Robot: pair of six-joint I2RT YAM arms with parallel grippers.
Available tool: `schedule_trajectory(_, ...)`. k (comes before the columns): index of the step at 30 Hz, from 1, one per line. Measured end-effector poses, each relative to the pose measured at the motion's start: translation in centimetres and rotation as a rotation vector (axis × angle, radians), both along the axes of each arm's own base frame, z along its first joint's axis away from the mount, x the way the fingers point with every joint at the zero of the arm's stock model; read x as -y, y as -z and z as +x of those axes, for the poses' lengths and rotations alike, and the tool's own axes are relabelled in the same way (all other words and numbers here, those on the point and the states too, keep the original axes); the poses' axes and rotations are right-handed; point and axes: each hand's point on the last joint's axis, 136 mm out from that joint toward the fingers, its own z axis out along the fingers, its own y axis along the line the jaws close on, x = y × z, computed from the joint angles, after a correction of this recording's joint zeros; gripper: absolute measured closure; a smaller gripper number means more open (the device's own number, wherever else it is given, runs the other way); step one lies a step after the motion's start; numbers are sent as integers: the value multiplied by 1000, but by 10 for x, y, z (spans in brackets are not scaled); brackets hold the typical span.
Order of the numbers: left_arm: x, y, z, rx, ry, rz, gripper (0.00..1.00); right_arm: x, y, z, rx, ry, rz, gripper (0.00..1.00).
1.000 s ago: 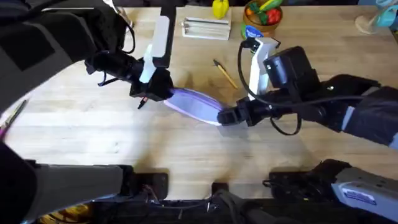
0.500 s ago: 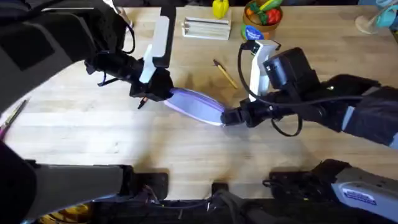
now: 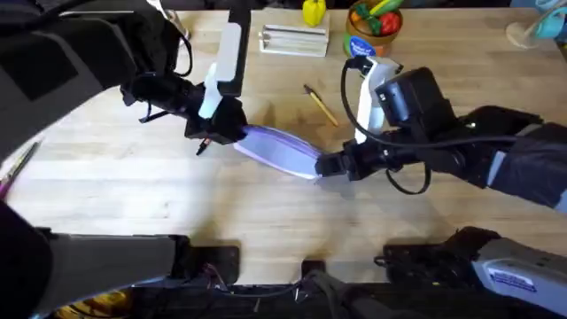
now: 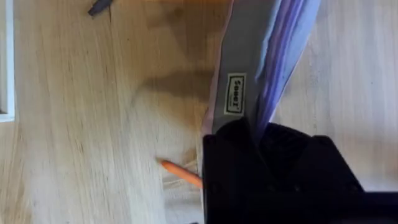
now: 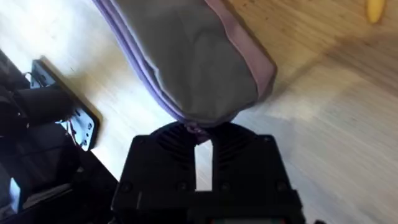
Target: Unzip the bag, pick up the pens from the table one at a time and place them inside, then zip the bag closed.
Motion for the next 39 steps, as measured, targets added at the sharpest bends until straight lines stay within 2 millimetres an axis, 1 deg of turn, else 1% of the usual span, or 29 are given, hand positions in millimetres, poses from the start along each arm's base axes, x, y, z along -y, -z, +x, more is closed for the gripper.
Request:
schedule_trajectory(5, 0, 0, 0, 1, 0, -1, 959, 0, -5, -2, 8, 1, 9, 886)
schedule_trajectory(10, 0, 0, 0, 0, 0, -1, 959, 2, -15, -4, 32, 5, 27, 899)
schedule_trajectory(11, 0, 0, 0, 0, 0, -2, 959, 3, -20, -6, 44, 6, 35, 906)
schedule_trajectory(17, 1, 0, -1, -4, 2, -3, 959, 4, -30, -9, 67, 6, 55, 922)
schedule_trajectory(28, 1, 0, -2, -6, 2, -3, 959, 5, -30, -11, 55, 11, 54, 949)
schedule_trajectory(31, 1, 0, -2, -7, 2, -3, 959, 9, -35, -13, 24, 33, 28, 957)
schedule_trajectory(34, 1, 0, -2, -7, 2, -5, 959, 18, -47, -12, 4, 67, -33, 965)
schedule_trajectory(35, 2, -1, -2, -8, 2, -8, 959, 20, -53, -10, 9, 77, -50, 968)
schedule_trajectory(39, 4, -2, -3, -9, 7, -18, 959, 20, -79, 5, 57, 102, -70, 975)
